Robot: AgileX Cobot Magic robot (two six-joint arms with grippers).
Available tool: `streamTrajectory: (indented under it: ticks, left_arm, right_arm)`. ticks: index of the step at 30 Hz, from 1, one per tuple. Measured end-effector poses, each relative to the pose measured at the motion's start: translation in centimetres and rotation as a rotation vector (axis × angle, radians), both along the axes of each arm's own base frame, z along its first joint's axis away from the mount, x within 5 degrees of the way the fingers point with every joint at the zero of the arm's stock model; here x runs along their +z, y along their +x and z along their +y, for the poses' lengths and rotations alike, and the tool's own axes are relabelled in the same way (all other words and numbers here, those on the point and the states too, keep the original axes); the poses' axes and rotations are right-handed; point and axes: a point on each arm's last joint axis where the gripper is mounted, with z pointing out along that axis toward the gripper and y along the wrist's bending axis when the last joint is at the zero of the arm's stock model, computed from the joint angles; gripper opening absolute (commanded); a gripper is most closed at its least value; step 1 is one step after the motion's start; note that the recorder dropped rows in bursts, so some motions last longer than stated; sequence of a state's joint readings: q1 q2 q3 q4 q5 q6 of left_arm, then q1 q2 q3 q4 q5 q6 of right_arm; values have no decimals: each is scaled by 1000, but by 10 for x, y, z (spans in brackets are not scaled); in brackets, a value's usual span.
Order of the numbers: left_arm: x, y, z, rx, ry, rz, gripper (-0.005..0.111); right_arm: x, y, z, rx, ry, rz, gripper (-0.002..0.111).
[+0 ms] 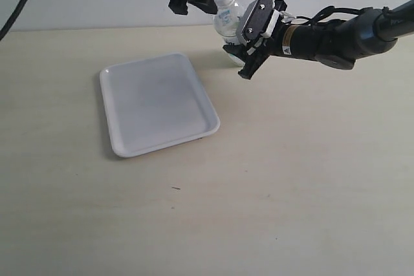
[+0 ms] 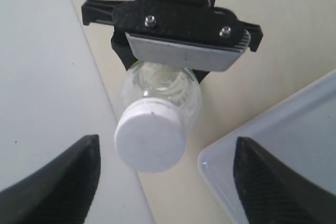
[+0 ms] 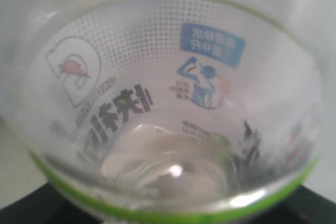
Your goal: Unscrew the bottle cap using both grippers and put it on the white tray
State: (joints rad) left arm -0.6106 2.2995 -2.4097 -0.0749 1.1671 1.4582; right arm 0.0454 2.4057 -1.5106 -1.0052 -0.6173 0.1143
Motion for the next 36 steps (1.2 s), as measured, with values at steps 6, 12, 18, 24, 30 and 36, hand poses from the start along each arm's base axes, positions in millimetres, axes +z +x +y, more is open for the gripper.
streamTrajectory:
  ticks: [6, 12, 18, 24, 30, 36]
  left_arm:
    - [-6, 13, 7, 36, 27, -62, 69]
    - [-19, 20, 4, 18, 47, -78, 69]
    - [-18, 21, 3, -10, 55, -103, 69]
    - [-17, 22, 3, -11, 45, -121, 68]
    - [-17, 21, 1, -15, 45, -121, 66]
    - [-17, 21, 1, -15, 45, -121, 66]
  right_arm:
    - [0, 0, 0, 0, 0, 0, 0]
    - [0, 0, 0, 0, 0, 0, 0]
    - [0, 0, 0, 0, 0, 0, 0]
    - [0, 0, 0, 0, 0, 0, 0]
    - [0, 0, 0, -1, 1, 1, 0]
    - [0, 1, -1, -35, 28, 37, 0]
